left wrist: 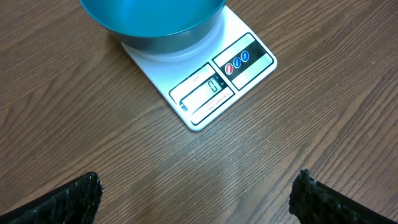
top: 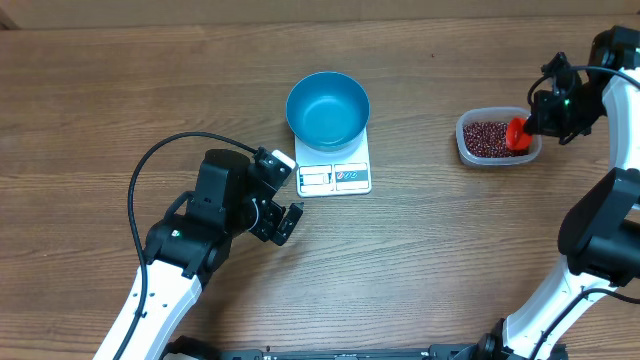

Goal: Scoop item into bowl and weigh 150g on scale
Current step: 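Scoop beans and lift the filled scoop with the right gripper, then carry the red scoop over the teal bowl and tip beans in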

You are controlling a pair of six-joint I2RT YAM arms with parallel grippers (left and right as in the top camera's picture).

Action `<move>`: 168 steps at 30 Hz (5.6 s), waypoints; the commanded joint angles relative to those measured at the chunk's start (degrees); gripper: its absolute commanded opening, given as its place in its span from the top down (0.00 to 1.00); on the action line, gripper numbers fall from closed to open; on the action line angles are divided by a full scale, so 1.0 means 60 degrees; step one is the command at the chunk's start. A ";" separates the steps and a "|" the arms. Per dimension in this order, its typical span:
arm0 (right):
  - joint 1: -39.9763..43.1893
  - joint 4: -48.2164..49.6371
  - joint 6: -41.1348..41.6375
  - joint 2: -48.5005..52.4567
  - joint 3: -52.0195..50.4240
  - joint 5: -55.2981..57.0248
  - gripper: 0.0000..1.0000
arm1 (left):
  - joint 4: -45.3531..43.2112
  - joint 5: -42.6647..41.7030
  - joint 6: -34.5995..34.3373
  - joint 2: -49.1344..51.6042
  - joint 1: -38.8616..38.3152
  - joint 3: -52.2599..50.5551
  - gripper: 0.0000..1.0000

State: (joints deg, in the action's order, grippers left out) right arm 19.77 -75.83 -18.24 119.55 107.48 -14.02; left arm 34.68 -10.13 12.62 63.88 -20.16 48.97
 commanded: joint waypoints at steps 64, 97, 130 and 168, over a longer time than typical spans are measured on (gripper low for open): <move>0.1854 0.1009 0.0361 0.0171 -0.2889 -0.6980 0.96 | 0.0000 -0.0146 0.0222 0.0033 -0.0018 -0.0076 0.00; 0.1785 -0.1665 -0.3297 0.0168 -0.2838 -1.0703 0.96 | 0.0000 -0.0146 0.0222 0.0036 -0.0018 -0.0076 0.01; -0.4218 0.3847 0.4186 0.0149 -0.0889 -0.8327 0.96 | 0.0000 -0.0146 0.0222 0.0036 -0.0018 -0.0076 0.00; -0.8455 0.3519 0.2983 0.0149 0.0313 0.4153 0.96 | 0.0000 -0.0146 0.0222 0.0033 -0.0018 -0.0076 0.01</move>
State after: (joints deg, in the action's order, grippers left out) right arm -29.50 -54.98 0.62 120.53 107.68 3.18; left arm 34.68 -10.31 12.64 63.90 -20.16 48.97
